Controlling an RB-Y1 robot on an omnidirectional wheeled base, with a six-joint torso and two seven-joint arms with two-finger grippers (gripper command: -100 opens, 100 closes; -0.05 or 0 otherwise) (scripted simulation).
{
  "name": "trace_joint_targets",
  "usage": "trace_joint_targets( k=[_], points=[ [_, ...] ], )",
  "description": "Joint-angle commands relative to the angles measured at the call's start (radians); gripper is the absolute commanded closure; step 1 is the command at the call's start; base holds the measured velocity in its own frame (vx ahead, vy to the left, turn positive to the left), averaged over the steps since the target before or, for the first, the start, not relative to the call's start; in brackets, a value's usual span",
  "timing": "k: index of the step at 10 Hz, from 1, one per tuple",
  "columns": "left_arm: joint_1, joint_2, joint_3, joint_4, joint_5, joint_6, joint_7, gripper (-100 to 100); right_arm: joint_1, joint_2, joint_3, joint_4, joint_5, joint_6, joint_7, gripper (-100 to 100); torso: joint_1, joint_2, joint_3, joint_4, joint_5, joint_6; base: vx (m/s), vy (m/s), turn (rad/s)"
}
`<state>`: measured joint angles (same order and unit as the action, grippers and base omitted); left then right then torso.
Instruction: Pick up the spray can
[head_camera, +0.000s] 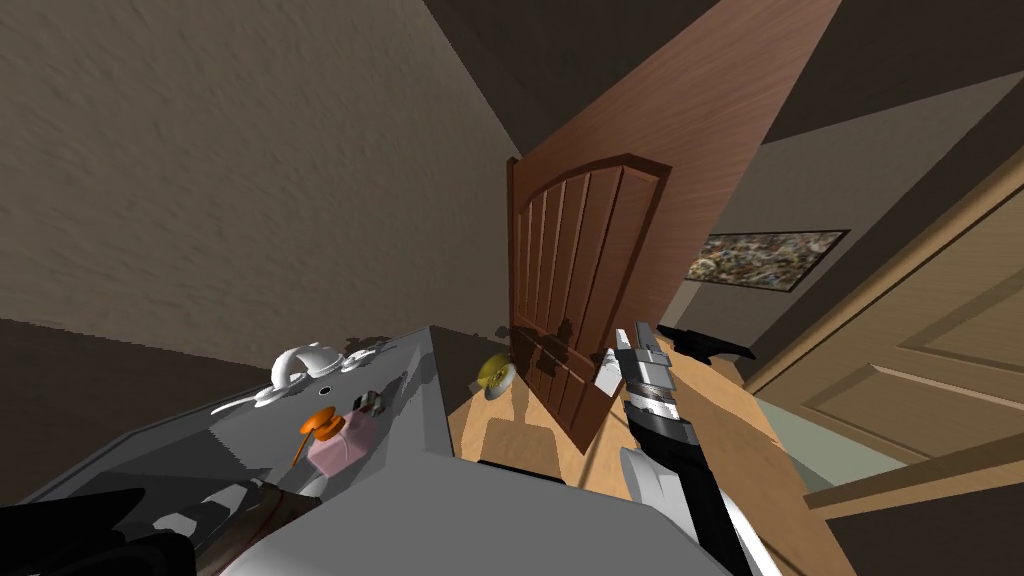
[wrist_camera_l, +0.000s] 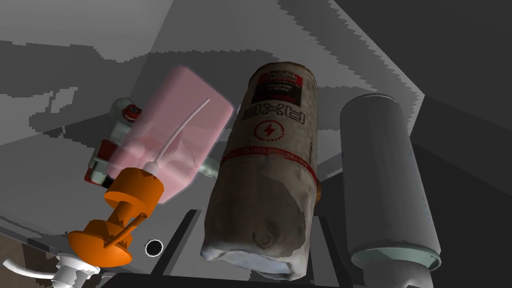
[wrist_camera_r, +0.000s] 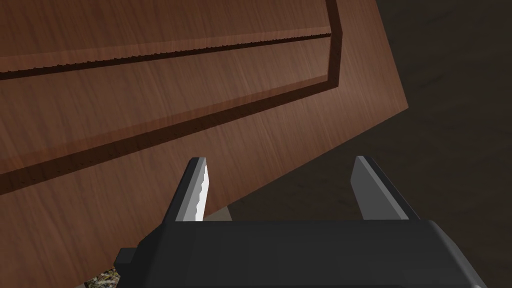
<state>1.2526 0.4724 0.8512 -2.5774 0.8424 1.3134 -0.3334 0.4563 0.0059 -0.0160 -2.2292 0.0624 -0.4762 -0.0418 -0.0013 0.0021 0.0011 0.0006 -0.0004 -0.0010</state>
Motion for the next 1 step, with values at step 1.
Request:
trace_joint_targets(
  k=[1],
  points=[
    [0.000,0.000,0.000,0.000,0.000,0.000,0.000,0,0.000,0.000,0.000,0.000,0.000,0.000,0.000,0,0.000,0.000,0.000,0.000,0.000,0.000,0.000,0.000,0.000]
  ],
)
